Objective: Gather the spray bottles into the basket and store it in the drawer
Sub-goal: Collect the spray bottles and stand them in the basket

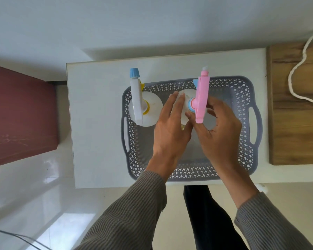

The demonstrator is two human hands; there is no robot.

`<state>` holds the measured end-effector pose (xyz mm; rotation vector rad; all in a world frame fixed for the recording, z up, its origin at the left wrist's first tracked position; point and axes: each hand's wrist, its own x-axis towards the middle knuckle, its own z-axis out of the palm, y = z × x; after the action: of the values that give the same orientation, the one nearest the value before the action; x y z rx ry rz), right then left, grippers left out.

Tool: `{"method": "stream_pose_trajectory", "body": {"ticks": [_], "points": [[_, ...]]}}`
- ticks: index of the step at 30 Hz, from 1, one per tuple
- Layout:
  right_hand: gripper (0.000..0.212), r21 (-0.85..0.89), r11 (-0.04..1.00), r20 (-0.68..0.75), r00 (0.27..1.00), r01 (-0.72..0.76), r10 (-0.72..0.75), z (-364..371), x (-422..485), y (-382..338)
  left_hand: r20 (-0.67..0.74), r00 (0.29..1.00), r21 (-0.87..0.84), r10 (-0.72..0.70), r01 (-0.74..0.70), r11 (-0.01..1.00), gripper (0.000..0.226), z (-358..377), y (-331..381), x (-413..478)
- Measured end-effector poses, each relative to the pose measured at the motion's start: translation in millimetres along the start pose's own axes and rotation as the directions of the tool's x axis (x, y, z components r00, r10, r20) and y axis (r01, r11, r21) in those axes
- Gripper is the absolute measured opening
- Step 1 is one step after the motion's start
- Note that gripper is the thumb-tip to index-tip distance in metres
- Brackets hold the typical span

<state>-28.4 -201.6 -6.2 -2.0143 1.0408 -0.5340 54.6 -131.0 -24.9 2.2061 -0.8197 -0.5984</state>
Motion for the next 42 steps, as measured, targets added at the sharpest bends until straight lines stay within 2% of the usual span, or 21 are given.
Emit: {"method": "stream_pose_trajectory", "body": {"ticks": [7, 14, 18, 22, 25, 27, 31, 34, 36, 39, 42], "points": [[0.041, -0.007, 0.999, 0.012, 0.999, -0.037, 0.037, 5, 2, 4, 0.016, 1.0, -0.022, -0.008, 0.008, 1.0, 0.068, 1, -5, 3], [0.045, -0.092, 0.994, 0.059, 0.997, -0.052, 0.058, 5, 1, 7, 0.019, 1.0, -0.029, -0.001, 0.002, 1.0, 0.069, 1, -8, 1], [0.072, -0.104, 0.982, 0.122, 0.978, -0.158, 0.17, -8, -8, 9, -0.04, 0.999, -0.04, 0.0, -0.002, 0.999, 0.077, -4, 1, -15], [0.081, -0.179, 0.97, 0.063, 0.982, -0.166, 0.179, -36, -26, 15, -0.153, 0.987, -0.027, -0.057, 0.053, 0.998, 0.072, -5, 20, -57], [0.085, -0.258, 0.95, -0.007, 0.984, -0.175, 0.179, -66, -41, 24, -0.22, 0.973, -0.015, -0.064, 0.062, 0.998, 0.06, 6, 38, -93], [0.088, -0.307, 0.928, -0.044, 0.977, -0.21, 0.207, -90, -49, 34, -0.204, 0.979, 0.003, -0.005, 0.006, 1.0, 0.056, 20, 52, -109], [0.098, -0.392, 0.858, -0.097, 0.943, -0.331, 0.319, -142, -57, 68, -0.031, 0.973, 0.077, 0.23, -0.227, 0.971, 0.059, 62, 89, -106], [0.1, -0.42, 0.811, -0.153, 0.913, -0.407, 0.379, -182, -59, 102, 0.086, 0.907, 0.109, 0.412, -0.42, 0.901, 0.059, 101, 125, -78], [0.099, -0.406, 0.79, -0.182, 0.887, -0.46, 0.424, -209, -60, 127, 0.175, 0.839, 0.116, 0.515, -0.537, 0.835, 0.058, 128, 156, -53], [0.102, -0.369, 0.756, -0.216, 0.841, -0.54, 0.496, -247, -58, 164, 0.323, 0.685, 0.157, 0.653, -0.719, 0.677, 0.056, 166, 205, -13], [0.107, -0.351, 0.731, -0.231, 0.81, -0.586, 0.539, -280, -54, 196, 0.489, 0.535, 0.188, 0.689, -0.836, 0.516, 0.061, 208, 258, 28]]}}
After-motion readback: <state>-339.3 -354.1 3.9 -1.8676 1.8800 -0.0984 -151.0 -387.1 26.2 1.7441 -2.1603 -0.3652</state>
